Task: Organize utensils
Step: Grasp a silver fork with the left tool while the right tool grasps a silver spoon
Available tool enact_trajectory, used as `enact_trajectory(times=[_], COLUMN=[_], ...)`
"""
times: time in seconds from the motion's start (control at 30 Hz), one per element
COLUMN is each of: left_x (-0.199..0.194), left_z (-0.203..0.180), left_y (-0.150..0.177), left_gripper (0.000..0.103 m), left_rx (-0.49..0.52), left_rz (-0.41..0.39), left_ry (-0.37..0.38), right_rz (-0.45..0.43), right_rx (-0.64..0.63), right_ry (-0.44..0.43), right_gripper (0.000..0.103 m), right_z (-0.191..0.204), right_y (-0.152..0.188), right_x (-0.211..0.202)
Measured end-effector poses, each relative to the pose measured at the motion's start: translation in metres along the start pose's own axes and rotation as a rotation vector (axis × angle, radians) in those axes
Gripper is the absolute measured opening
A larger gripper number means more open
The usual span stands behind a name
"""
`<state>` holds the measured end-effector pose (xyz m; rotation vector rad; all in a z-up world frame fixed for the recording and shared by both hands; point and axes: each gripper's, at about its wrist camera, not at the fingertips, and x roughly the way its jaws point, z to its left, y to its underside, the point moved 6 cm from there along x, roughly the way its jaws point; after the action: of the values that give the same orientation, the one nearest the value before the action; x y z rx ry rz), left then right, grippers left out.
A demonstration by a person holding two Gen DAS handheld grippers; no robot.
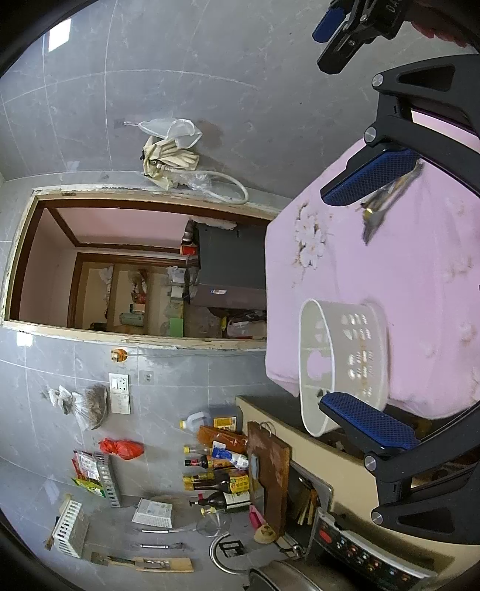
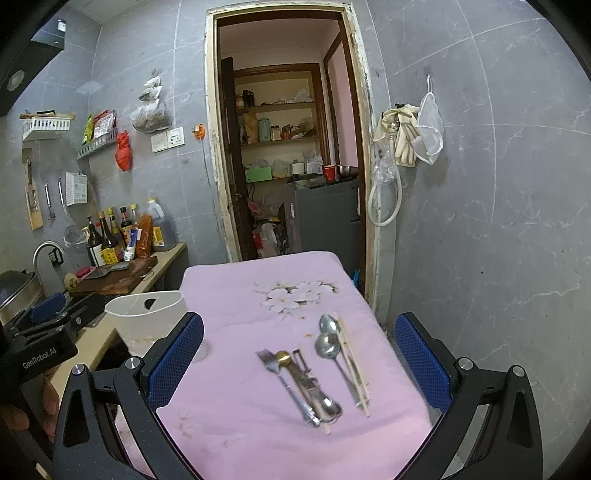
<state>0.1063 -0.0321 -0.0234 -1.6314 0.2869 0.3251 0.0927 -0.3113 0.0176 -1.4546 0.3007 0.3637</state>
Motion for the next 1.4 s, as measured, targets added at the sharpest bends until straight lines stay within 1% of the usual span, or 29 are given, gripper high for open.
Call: enact_trajectory(times=[0.17,0.27,0.4,0.47,0.57,0.63,0.7,0.8,0.83,0.87,0.9,0.97,1.1,1.13,1.17,1.3,1.33,1.37,1.4], left_x=[0.027,0.048,0.082,0.097,0.121,0.138,0.155,0.175,0.18,0.185,0.191,0.196,0.205,0.208,0.21,0.221,0.224,0.226,0.229], left_z=[-0.02,-0.033,-0.052,-0.061,-0.074,-0.082,-0.088,-0.095,-0.096,-0.096,-0.098,-0.099,-0.103,-0.103,-0.103,-0.1,-0.099,-0.098,-0.098], left_y=[-0.003,0.0,0.016,0.026,0.041,0.052,0.062,0.08,0.084,0.089,0.096,0.103,0.116,0.119,0.121,0.127,0.128,0.13,0.132], left_gripper=[0.102,0.102,0.102,0.102,0.102,0.102,0.101,0.093,0.088,0.082,0.079,0.07,0.061,0.057,0.054,0.051,0.048,0.044,0.042], left_rx=[-0.017,-0.036,-0.079,-0.098,-0.132,-0.149,-0.168,-0.21,-0.226,-0.243,-0.264,-0.294,-0.351,-0.37,-0.389,-0.467,-0.477,-0.487,-0.502], left_rz=[0.026,0.07,0.155,0.197,0.245,0.275,0.31,0.368,0.386,0.405,0.431,0.465,0.516,0.53,0.542,0.566,0.574,0.581,0.589], left_ry=[-0.009,-0.015,-0.016,-0.021,-0.032,-0.048,-0.063,-0.079,-0.082,-0.084,-0.084,-0.08,-0.059,-0.053,-0.05,-0.026,-0.02,-0.017,-0.012], right_rz=[0.027,0.06,0.118,0.15,0.214,0.248,0.301,0.371,0.397,0.424,0.444,0.467,0.51,0.52,0.532,0.571,0.581,0.595,0.607], right_rx=[-0.019,-0.026,-0.044,-0.051,-0.066,-0.078,-0.094,-0.097,-0.096,-0.09,-0.084,-0.084,-0.12,-0.133,-0.14,-0.212,-0.23,-0.251,-0.266], right_ry=[-0.033,-0.064,-0.128,-0.158,-0.227,-0.273,-0.325,-0.388,-0.406,-0.431,-0.452,-0.49,-0.567,-0.584,-0.599,-0.659,-0.67,-0.683,-0.69], right_gripper=[0.102,0.102,0.102,0.102,0.101,0.097,0.08,0.067,0.065,0.061,0.057,0.052,0.045,0.045,0.044,0.04,0.038,0.035,0.032], right_z=[-0.027,-0.043,-0.066,-0.073,-0.084,-0.086,-0.086,-0.085,-0.084,-0.081,-0.08,-0.075,-0.061,-0.056,-0.053,-0.036,-0.035,-0.031,-0.031], right_y=[-0.012,-0.015,-0.015,-0.01,0.001,0.01,0.023,0.043,0.05,0.057,0.063,0.07,0.078,0.079,0.078,0.082,0.083,0.085,0.086], right_x=[0.033,0.058,0.102,0.121,0.158,0.177,0.202,0.236,0.248,0.261,0.271,0.289,0.318,0.325,0.328,0.343,0.345,0.349,0.351])
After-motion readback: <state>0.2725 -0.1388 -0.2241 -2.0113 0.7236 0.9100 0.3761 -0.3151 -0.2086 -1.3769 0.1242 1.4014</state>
